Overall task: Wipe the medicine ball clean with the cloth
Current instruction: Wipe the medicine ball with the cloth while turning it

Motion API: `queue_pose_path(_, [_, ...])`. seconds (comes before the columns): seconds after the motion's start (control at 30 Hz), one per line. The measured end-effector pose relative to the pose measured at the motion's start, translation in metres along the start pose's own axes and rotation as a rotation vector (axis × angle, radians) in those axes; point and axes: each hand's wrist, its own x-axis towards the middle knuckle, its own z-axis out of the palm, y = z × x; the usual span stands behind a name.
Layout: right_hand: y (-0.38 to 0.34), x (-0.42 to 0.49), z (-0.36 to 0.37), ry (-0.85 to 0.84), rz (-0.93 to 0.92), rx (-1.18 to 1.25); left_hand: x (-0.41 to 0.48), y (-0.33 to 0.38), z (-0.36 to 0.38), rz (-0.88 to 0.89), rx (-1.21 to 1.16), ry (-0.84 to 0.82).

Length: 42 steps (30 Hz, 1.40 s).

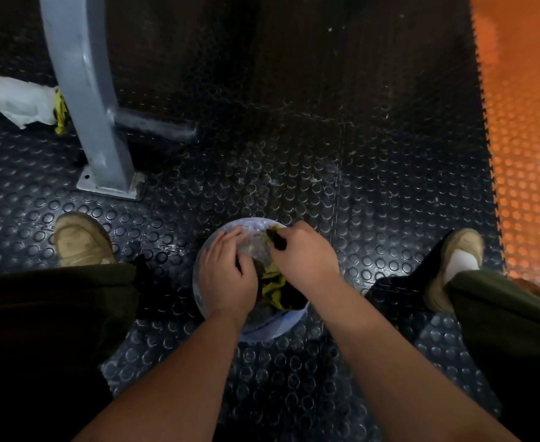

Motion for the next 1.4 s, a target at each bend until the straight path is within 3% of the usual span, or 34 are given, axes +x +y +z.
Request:
queue_pose_path(0.2, [0.022,-0.050,0.013,0.003,0.047,0.066,0.005,0.000,0.002,0.039,-0.035,0.001])
queue_pose_path(0.4, [0.001,-0.006,-0.009,0.116,0.022,0.072,0.002,-0.001,-0.002,0.031,0.026,-0.035])
queue_pose_path(0.53, [-0.006,0.006,-0.004,-0.003,0.042,0.023,0.005,-0.002,-0.002,0.018,-0.026,-0.031])
queue_pose_path(0.67, [0.004,-0.030,0.002,0.030,0.030,0.048,0.000,-0.001,-0.003,0.029,-0.013,-0.028])
queue_pose_path(0.8, [0.009,-0.040,-0.011,-0.072,0.066,0.042,-0.004,-0.002,-0.001,0.084,0.029,-0.029])
queue_pose_path(1.0, [-0.005,0.011,-0.017,-0.059,0.085,0.009,0.007,0.004,-0.005,0.015,-0.019,-0.050])
queue_pose_path(1.3, [0.011,-0.043,-0.016,-0.144,0.003,-0.076,0.013,0.003,0.000,-0.033,-0.060,-0.073])
queue_pose_path(1.4, [0.009,-0.021,-0.021,-0.088,0.023,-0.081,0.011,0.005,0.000,-0.025,-0.033,-0.075])
